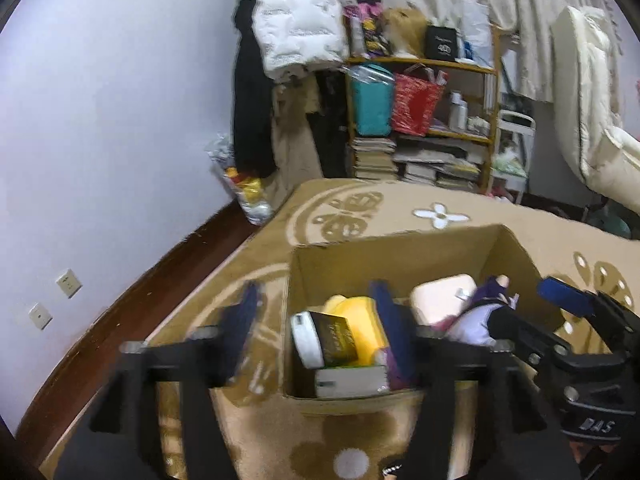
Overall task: Organize soft objects
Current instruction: 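Lift the tissue pack and doll over the box and release both, then grasp the white fluffy plush with the left tool while the right tool grasps the pink roll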
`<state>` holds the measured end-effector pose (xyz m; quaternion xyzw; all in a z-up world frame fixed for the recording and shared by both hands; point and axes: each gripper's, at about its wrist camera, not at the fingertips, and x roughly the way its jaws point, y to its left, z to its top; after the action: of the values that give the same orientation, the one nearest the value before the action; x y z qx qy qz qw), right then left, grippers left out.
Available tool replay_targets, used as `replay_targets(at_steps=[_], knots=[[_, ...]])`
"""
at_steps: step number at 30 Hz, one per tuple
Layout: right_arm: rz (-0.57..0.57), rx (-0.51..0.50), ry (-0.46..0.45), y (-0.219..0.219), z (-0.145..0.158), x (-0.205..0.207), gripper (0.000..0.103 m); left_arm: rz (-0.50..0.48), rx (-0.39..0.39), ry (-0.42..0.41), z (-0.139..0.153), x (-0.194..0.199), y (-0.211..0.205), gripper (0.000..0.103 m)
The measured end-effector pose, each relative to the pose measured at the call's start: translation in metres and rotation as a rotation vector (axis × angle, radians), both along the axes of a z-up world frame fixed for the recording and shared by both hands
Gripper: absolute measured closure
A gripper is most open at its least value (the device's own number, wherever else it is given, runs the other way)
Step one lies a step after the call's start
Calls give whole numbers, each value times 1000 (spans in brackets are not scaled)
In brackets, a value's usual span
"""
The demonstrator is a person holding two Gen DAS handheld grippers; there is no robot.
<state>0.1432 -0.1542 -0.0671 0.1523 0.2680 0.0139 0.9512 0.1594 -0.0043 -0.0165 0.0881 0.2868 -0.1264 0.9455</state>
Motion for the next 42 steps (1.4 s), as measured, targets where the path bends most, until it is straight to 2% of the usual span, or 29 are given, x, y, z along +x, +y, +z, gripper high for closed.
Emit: replay_targets(at_steps=[1,5,6,9,20,24,30,35,42], knots=[[0,-6,1,1,1,0,6,17,-5,-12,1,0,2,24],[-6,-19,5,1,3,-3,0,59,-16,-14,4,2,10,2],[-10,-20,3,0,4,-4,0,84,-24,-20,5,1,14,1],[-16,-31,4,-2,6,-9,0,112,-44,-15,6,0,21,0],[-97,-3,33,-21,11,-34,0,74,22,-5,9,-23,20,0],[-112,5,67,-23,10,-46,0,73,24,15,7,-37,21,0],[-136,11,137,-25,2,-68,0,42,30,75,3,-47,23,0],[-148,32,162,-26,-7,-81,0,9,-5,173,-9,-48,20,0],[-185,72,215,-35,-25,-90,0,-45,31,247,-25,-53,7,0]])
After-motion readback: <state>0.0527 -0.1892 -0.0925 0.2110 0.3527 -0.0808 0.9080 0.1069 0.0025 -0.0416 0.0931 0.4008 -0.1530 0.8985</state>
